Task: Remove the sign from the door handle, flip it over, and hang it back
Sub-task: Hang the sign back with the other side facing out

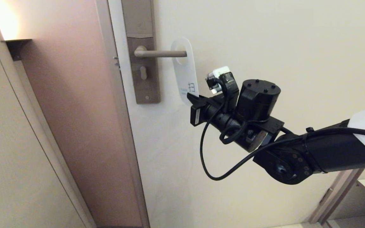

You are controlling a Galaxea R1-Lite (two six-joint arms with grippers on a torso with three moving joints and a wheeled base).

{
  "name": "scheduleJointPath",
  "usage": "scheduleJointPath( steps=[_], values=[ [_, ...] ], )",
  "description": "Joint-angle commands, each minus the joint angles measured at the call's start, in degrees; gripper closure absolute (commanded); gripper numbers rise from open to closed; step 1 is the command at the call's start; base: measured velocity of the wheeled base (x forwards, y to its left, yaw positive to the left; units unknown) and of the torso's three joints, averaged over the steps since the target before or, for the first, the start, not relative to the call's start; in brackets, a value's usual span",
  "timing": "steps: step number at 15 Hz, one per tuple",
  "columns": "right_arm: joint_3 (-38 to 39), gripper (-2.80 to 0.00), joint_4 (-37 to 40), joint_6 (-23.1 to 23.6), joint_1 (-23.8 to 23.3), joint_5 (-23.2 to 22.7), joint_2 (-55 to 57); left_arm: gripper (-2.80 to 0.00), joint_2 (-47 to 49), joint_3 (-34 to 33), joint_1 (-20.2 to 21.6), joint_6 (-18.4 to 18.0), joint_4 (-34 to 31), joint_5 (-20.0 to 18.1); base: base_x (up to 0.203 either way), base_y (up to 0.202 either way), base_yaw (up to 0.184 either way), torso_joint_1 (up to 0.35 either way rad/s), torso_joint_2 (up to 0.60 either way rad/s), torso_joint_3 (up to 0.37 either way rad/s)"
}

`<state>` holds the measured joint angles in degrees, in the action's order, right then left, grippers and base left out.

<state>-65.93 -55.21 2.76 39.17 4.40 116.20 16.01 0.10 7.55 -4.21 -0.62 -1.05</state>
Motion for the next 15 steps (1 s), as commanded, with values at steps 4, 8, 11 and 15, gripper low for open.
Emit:
scheduleJointPath(
  steps=[4, 8, 11, 15],
  values=[
    [-0.92, 0.00, -0.47, 0.79, 1.21, 0.44, -0.22, 0.00, 0.08, -0.01, 0.01, -0.01, 0.01, -0.01, 0.000, 0.000, 0.000, 0.000, 0.00, 0.000],
    [-1.13, 0.00, -2.48, 3.87, 2.23, 0.52, 0.69, 0.00, 0.08, -0.01, 0.01, -0.01, 0.07, -0.01, 0.000, 0.000, 0.000, 0.000, 0.00, 0.000],
    [-1.05, 0.00, -4.64, 6.65, 2.49, 1.06, 1.31, 0.00, 0.08, -0.01, 0.01, -0.01, 0.01, -0.01, 0.000, 0.000, 0.000, 0.000, 0.00, 0.000],
    [-1.05, 0.00, -3.86, 6.66, 2.49, 7.18, 1.74, 0.00, 0.08, -0.01, 0.01, -0.01, 0.01, -0.01, 0.000, 0.000, 0.000, 0.000, 0.00, 0.000]
  ],
)
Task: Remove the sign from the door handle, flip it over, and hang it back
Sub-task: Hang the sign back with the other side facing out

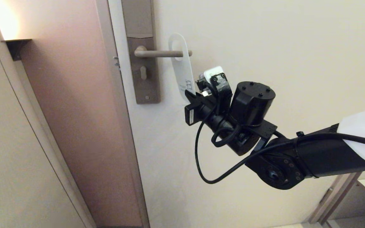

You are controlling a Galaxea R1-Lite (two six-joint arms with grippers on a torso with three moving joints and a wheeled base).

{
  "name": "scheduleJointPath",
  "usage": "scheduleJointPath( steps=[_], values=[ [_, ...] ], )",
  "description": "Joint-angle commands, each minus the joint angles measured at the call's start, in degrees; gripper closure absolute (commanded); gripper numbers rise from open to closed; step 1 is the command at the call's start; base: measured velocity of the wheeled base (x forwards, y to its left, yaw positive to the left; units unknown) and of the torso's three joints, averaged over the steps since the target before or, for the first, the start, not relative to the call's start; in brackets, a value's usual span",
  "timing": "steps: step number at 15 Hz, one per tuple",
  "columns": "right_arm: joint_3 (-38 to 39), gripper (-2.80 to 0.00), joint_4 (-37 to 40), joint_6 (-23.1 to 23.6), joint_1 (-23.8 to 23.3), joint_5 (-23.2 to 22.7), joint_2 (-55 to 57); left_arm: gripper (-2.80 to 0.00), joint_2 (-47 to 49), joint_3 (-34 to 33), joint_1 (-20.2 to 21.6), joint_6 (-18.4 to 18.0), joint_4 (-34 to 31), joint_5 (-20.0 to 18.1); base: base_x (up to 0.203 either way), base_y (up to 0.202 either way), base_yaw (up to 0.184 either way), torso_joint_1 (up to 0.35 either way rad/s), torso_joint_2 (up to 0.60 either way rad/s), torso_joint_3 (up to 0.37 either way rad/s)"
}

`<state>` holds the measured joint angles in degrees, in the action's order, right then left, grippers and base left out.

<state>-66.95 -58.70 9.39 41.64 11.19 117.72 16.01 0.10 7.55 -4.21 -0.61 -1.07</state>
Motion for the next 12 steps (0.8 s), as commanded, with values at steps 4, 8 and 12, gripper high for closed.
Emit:
scheduleJointPath(
  steps=[4, 8, 12],
  values=[
    [0.15, 0.00, 1.49, -0.19, 0.58, 2.54, 0.22, 0.00, 0.08, -0.01, 0.01, -0.01, -0.01, 0.02, 0.000, 0.000, 0.000, 0.000, 0.00, 0.000],
    [0.02, 0.00, 1.58, -0.69, 2.94, 3.62, 0.22, 0.00, 0.08, -0.01, 0.01, -0.01, -0.01, 0.02, 0.000, 0.000, 0.000, 0.000, 0.00, 0.000],
    [-0.57, 0.00, 1.53, -0.69, 4.79, 3.66, 1.15, 0.00, 0.08, -0.01, 0.07, -0.01, -0.01, 0.02, 0.000, 0.000, 0.000, 0.000, 0.00, 0.000]
  ],
)
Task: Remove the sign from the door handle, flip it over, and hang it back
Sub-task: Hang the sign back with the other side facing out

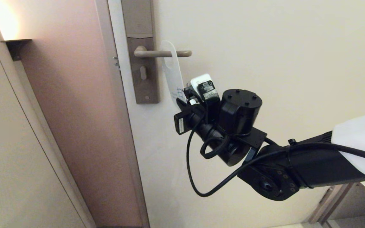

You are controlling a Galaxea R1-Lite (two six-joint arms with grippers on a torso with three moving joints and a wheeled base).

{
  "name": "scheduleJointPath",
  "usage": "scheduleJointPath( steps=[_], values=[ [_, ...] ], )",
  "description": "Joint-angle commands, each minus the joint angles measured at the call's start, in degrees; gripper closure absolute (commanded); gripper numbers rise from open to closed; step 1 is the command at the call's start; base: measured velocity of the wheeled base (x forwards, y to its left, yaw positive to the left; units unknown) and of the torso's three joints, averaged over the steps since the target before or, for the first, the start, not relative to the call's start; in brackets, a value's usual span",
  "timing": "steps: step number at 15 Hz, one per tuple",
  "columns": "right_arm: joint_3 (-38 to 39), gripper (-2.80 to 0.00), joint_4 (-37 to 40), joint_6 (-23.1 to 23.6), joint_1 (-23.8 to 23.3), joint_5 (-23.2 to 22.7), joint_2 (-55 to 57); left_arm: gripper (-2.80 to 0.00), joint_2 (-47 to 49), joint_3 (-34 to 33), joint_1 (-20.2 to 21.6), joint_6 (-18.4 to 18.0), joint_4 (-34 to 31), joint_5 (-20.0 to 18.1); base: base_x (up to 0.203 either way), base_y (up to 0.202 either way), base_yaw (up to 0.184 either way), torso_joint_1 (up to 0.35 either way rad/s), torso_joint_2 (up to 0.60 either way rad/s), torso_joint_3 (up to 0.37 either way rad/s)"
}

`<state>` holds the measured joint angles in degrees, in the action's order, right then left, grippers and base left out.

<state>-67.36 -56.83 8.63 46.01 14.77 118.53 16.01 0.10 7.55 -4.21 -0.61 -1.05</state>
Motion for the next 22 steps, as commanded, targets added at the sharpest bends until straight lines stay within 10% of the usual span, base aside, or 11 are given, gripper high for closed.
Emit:
scheduleJointPath(
  steps=[1, 9, 10, 22],
  values=[
    [-0.48, 0.00, -0.38, 0.15, 0.65, 0.02, 0.74, 0.00, 0.08, -0.01, 0.01, -0.01, 0.00, -0.01, 0.000, 0.000, 0.000, 0.000, 0.00, 0.000],
    [-1.20, 0.00, -0.74, -0.81, 0.93, 0.01, 1.53, 0.00, 0.08, -0.01, 0.01, -0.01, 0.00, -0.01, 0.000, 0.000, 0.000, 0.000, 0.00, 0.000],
    [-1.20, -2.80, -0.69, -1.36, 0.93, 0.04, 1.53, 0.00, 0.08, -0.01, 0.01, -0.01, 0.00, -0.01, 0.000, 0.000, 0.000, 0.000, 0.00, 0.000],
    [3.97, -2.80, -0.56, -2.10, 0.60, 0.00, -3.67, 0.00, 0.08, -0.01, 0.01, -0.01, 0.00, -0.01, 0.000, 0.000, 0.000, 0.000, 0.00, 0.000]
  ],
)
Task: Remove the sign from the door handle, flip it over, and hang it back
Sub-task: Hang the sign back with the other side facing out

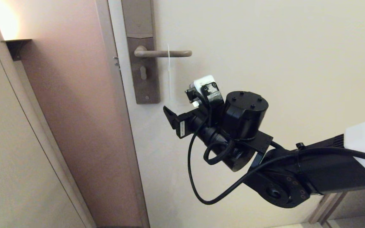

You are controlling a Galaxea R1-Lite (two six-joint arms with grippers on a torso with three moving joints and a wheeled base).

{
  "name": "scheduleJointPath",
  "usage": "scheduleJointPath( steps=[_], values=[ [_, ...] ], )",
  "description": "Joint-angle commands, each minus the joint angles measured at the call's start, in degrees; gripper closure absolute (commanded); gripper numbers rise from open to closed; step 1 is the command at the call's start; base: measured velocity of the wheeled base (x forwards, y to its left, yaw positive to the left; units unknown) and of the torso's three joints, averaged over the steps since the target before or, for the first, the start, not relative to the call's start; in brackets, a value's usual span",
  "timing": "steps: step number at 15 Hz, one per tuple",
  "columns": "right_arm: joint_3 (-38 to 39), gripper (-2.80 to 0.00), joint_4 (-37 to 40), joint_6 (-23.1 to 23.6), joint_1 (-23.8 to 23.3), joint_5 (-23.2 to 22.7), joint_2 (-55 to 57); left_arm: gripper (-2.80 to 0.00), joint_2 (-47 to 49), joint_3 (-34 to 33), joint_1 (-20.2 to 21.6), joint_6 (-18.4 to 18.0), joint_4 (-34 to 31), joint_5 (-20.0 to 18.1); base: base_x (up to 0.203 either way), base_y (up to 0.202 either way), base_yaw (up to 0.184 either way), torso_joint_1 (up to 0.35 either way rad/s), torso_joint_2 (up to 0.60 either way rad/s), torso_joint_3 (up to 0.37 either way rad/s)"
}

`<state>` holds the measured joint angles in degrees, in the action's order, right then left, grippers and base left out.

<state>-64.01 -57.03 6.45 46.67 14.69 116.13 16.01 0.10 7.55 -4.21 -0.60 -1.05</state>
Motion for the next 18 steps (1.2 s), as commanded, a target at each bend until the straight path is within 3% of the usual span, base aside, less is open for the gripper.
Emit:
scheduleJointPath(
  steps=[1, 8, 9, 15, 18],
  values=[
    [1.49, -2.80, -0.36, 0.16, -0.24, 0.08, -1.99, 0.00, 0.08, -0.01, 0.01, -0.01, 0.02, -0.01, 0.000, 0.000, 0.000, 0.000, 0.00, 0.000],
    [4.68, -2.80, -0.54, 0.32, -1.49, 0.16, -3.67, 0.00, 0.08, -0.01, 0.01, -0.01, -0.02, -0.01, 0.000, 0.000, 0.000, 0.000, 0.00, 0.000],
    [4.68, 0.00, -0.55, 0.32, -1.49, 0.16, -3.63, 0.00, 0.08, -0.01, 0.01, -0.01, -0.02, -0.01, 0.000, 0.000, 0.000, 0.000, 0.00, 0.000],
    [3.90, 0.00, -0.63, -0.11, -1.49, 0.08, -3.12, 0.00, 0.08, -0.01, 0.01, -0.01, -0.02, -0.01, 0.000, 0.000, 0.000, 0.000, 0.00, 0.000],
    [-0.33, 0.00, -0.63, -0.21, -1.33, -0.01, -1.02, 0.00, 0.08, -0.01, 0.06, -0.01, -0.02, -0.01, 0.000, 0.000, 0.000, 0.000, 0.00, 0.000]
  ],
)
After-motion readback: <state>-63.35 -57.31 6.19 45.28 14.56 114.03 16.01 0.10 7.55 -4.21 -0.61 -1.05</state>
